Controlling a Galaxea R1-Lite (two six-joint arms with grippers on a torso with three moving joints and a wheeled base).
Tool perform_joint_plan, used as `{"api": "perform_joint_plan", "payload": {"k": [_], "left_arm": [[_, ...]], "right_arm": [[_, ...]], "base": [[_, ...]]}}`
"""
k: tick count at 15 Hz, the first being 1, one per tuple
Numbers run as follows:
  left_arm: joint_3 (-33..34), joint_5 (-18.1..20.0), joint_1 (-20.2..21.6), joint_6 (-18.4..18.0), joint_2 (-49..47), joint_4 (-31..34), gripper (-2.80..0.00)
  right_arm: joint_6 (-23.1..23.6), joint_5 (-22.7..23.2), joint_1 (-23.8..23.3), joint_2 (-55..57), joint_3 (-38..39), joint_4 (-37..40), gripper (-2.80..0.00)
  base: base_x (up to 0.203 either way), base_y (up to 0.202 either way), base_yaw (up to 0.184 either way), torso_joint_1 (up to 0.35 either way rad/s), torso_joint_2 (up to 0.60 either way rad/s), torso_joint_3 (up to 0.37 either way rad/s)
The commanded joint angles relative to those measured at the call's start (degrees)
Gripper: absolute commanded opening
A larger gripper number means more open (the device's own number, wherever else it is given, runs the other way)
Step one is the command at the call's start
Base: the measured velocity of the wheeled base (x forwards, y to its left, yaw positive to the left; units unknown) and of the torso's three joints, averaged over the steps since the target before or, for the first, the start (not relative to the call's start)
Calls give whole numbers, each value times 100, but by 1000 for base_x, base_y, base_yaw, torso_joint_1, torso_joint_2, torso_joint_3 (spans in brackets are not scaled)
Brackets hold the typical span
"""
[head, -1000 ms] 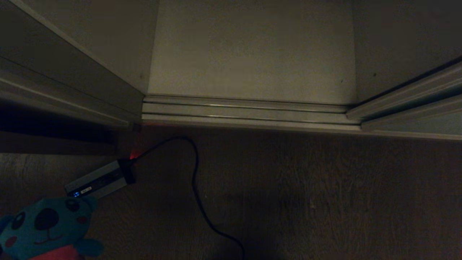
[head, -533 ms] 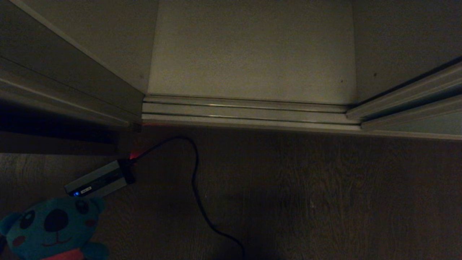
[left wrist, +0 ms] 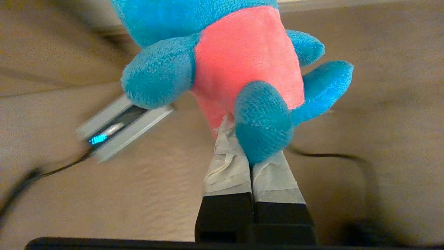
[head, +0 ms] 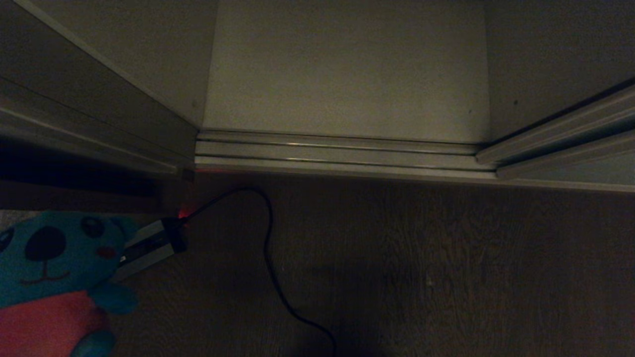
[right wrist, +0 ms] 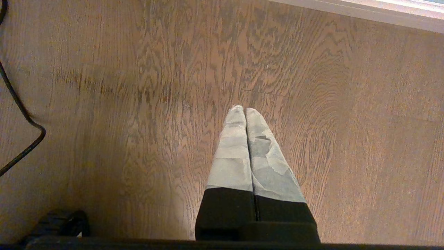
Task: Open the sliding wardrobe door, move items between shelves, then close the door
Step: Place the blue doll on the lower shelf
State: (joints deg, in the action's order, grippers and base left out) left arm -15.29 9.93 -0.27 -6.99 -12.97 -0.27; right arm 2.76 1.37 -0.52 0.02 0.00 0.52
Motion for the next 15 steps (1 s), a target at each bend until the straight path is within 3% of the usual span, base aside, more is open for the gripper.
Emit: {"api": "perform_joint_plan", "payload": {"k": [1,6,10,12,15], "left_arm": [[-525,488,0,203,-1726,-254,-280],[-1319,1303,-193,507,-4857,-2166,-280],[-1893,1436,-912,824,-6483,-2965,-280],[-2150,1046,-1248,1002,-7308,-3582,-280],[-2748,-114,-1753,1179,-8496,-5010,-280]], "right_arm": [[6,4,0,-2,18,0,-280],[6,4,0,-2,18,0,-280],[6,4,0,-2,18,0,-280],[6,3,0,-2,18,0,-280],[6,-5,0,-2,18,0,-280]], "base": [[0,0,0,0,0,0],[0,0,0,0,0,0],[0,0,0,0,0,0],[0,0,0,0,0,0],[0,0,0,0,0,0]]}}
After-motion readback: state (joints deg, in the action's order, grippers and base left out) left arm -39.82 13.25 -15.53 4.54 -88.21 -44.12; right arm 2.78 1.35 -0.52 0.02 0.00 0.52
